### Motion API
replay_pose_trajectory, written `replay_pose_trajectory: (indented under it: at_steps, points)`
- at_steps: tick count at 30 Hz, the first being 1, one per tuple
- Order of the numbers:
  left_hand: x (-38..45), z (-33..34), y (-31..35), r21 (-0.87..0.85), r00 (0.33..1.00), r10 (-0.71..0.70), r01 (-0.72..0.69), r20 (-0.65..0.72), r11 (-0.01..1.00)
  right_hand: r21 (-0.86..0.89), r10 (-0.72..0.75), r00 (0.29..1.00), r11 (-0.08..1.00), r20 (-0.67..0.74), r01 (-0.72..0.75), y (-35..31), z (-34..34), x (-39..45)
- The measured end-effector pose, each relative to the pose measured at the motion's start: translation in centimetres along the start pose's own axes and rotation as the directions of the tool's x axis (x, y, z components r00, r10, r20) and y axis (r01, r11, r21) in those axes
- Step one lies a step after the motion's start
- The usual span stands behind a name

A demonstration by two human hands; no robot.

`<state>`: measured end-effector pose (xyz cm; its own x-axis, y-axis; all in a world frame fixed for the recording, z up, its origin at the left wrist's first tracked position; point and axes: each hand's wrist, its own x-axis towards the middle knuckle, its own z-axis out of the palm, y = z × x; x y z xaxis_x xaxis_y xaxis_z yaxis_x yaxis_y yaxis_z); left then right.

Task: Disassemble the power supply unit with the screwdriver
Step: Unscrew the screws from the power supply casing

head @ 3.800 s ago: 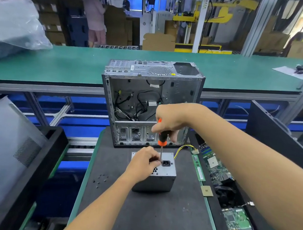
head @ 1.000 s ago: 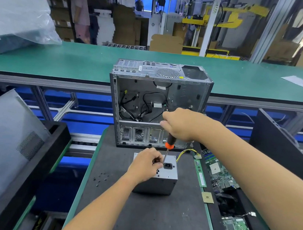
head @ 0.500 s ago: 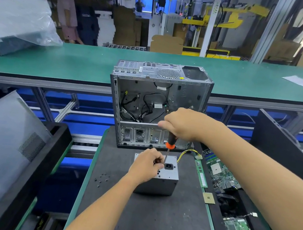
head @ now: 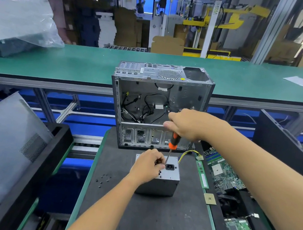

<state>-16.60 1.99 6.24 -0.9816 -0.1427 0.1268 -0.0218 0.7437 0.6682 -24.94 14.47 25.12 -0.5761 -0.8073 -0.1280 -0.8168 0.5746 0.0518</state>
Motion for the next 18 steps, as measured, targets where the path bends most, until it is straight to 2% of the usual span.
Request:
replay_pose_trajectory:
  at_steps: [2,7,10,12,14,16,18]
  points:
    - [0.0,0.1,-0.1,0.001,1.0,-0.004,0.004,0.003,1.0,0.033,-0.017,1.0,0.999,-0.006,0.017,0.3,0.0,0.1]
    - [0.2,0.1,-0.1,0.027,1.0,0.0,0.0,0.002,1.0,0.298,-0.211,0.976,0.93,-0.052,0.216,-0.1,-0.2,-0.7]
    - [0.2,0.1,0.0,0.03,1.0,0.007,-0.007,0.0,1.0,0.309,-0.245,0.969,0.92,-0.024,0.24,-0.8,-0.3,-0.6]
    - [0.1,0.1,0.1,0.026,1.0,0.003,-0.003,0.001,1.0,0.268,-0.194,0.981,0.944,-0.014,0.191,-1.3,-0.1,-0.4]
    - [0.1,0.1,0.2,0.029,1.0,0.002,-0.002,0.002,1.0,0.213,-0.076,0.996,0.974,-0.038,0.082,-1.7,-0.2,-0.2]
    - [0.0,0.1,0.3,0.031,1.0,0.005,-0.005,0.002,1.0,0.065,0.054,0.996,0.997,-0.075,-0.049,-1.8,-0.3,0.0]
    - [0.0,0.1,0.2,0.029,1.0,0.004,-0.004,0.003,1.0,-0.008,0.083,0.994,0.996,-0.072,-0.084,-1.8,-0.5,0.1]
